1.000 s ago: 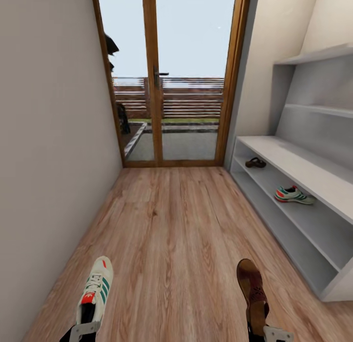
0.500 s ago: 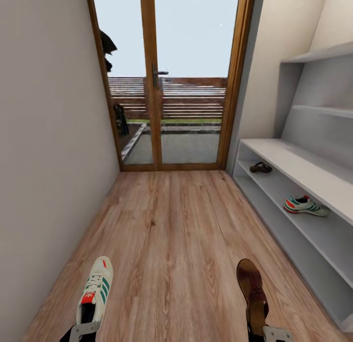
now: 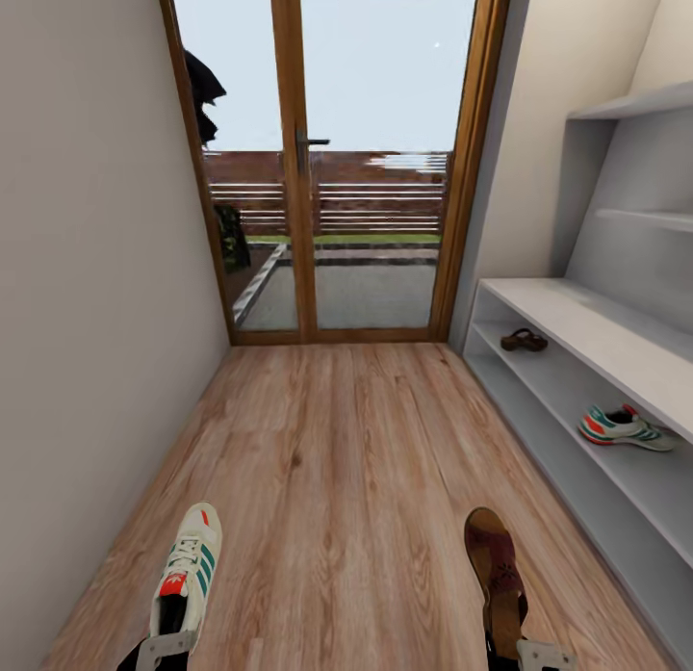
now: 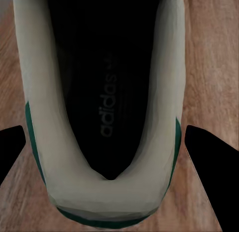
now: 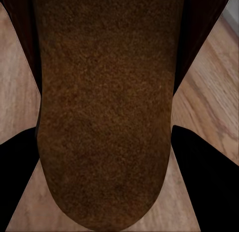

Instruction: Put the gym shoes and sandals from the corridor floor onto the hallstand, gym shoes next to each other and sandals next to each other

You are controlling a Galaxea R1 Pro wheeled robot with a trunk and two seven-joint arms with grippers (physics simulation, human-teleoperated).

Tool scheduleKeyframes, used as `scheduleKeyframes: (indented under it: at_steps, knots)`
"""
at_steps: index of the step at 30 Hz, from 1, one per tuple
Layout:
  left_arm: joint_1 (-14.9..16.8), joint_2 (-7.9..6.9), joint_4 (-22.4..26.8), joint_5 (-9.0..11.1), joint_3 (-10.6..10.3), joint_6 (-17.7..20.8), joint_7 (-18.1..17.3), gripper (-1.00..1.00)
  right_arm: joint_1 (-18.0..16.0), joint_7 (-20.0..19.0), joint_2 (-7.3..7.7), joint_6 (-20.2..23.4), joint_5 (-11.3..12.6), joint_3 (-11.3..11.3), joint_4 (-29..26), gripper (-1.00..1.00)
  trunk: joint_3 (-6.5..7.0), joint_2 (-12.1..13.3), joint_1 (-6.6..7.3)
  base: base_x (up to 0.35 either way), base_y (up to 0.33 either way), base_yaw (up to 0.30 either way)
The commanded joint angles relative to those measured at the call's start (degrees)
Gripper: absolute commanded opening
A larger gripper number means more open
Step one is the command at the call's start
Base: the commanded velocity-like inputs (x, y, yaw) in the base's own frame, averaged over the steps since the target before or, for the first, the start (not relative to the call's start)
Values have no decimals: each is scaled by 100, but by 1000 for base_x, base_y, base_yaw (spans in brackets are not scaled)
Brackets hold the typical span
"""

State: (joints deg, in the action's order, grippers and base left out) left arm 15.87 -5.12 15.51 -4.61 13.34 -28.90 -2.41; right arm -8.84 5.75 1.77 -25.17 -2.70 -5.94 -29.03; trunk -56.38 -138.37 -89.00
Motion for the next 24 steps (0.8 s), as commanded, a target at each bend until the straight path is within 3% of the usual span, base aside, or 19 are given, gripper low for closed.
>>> scheduleKeyframes:
  at_steps: [1, 24]
  knots:
    - [4, 2, -4, -49, 48, -19, -23, -100, -3, 23, -1, -14, -31, -6, 3, -100, -5, -2, -2, 338, 0, 0]
    - [6, 2, -4, -49, 52, -19, -21, -100, -3, 23, 8, -14, -37, -3, -6, -100, -5, -2, -2, 338, 0, 0]
